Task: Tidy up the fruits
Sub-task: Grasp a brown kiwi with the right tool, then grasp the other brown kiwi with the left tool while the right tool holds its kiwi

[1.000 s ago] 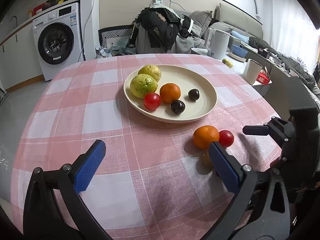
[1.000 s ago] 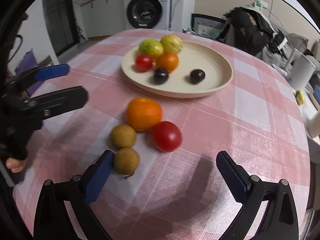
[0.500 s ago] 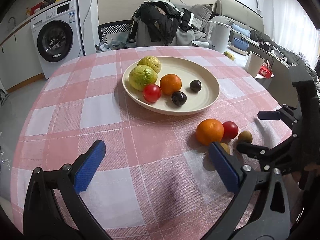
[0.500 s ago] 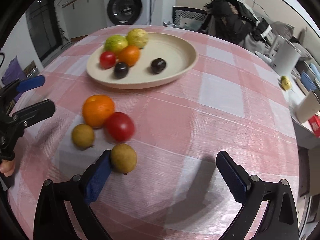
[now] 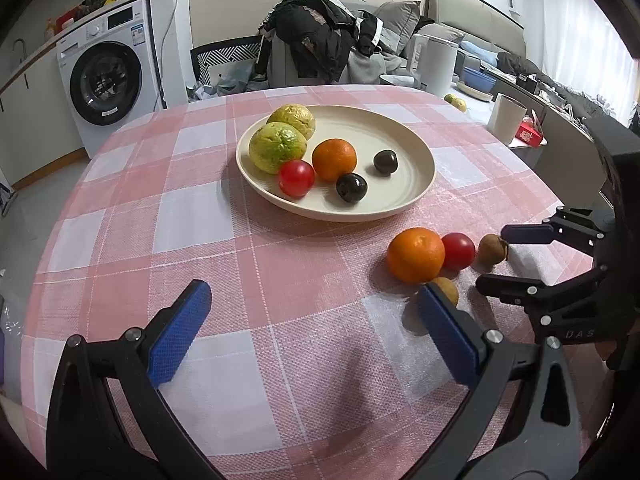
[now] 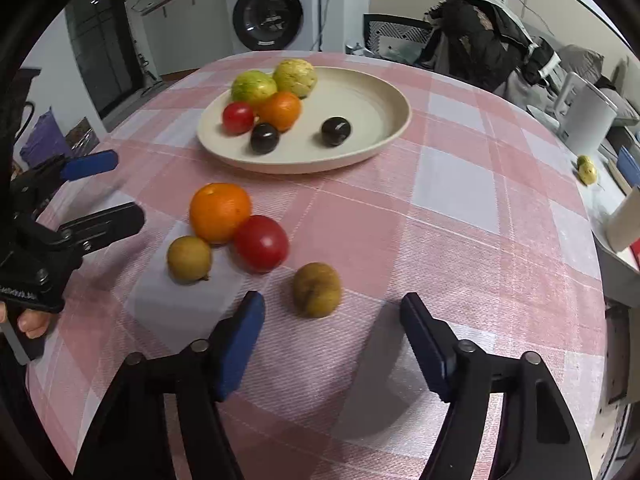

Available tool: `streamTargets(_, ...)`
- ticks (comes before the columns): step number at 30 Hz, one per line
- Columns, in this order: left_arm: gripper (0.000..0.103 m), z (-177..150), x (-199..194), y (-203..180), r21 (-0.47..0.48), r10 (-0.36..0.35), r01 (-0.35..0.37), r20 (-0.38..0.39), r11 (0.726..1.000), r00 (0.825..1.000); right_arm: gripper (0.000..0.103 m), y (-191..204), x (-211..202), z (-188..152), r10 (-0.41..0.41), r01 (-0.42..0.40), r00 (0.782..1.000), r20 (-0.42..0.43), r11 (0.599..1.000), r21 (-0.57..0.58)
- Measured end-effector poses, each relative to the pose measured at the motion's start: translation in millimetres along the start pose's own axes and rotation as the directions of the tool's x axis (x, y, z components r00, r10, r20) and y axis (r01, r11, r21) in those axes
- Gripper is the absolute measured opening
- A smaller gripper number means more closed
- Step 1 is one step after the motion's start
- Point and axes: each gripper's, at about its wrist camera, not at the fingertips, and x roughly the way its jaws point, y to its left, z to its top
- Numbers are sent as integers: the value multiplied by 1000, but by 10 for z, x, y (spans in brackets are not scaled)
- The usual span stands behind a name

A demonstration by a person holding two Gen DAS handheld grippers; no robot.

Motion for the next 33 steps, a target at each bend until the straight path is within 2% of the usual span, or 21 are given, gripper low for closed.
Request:
streamTargets(8,103,-9,19,-42,14,-6,6,-7,1000,1000,36,38,-39,-8,11,-11,1000,20,1000,-20)
streamTargets(13,103,-22,40,-75,20,-18,19,-17,1000,1000,32,45,-50,-20,15,-15,1000,27,1000,-27)
streamTargets(15,103,-33,51,-93,21,-29,30,-25,999,999,25,41,-55,-21,17,-16,999,32,1000,-26)
streamTargets(19,103,-51,87,-142,9,-80,81,-56,997,995,25,34,-154,3,-3,4,995,97,1000,-13)
streamTargets(24,101,-90,139,-231,-6,-130,130,-77,991,988,25,-12,-311,69,11,-14,987,162,1000,18)
streamTargets(25,100,-97,151,-258,-5,-141,141,-81,990,987,25,-11,-325,76,11,-14,986,165,1000,18)
streamTargets(30,80,-114,230,-377,23,-161,164,-115,986,980,25,11,-337,107,18,-21,985,171,1000,17)
streamTargets(33,76,-122,243,-437,37,-163,168,-109,985,981,25,12,-330,110,24,-27,986,168,1000,16)
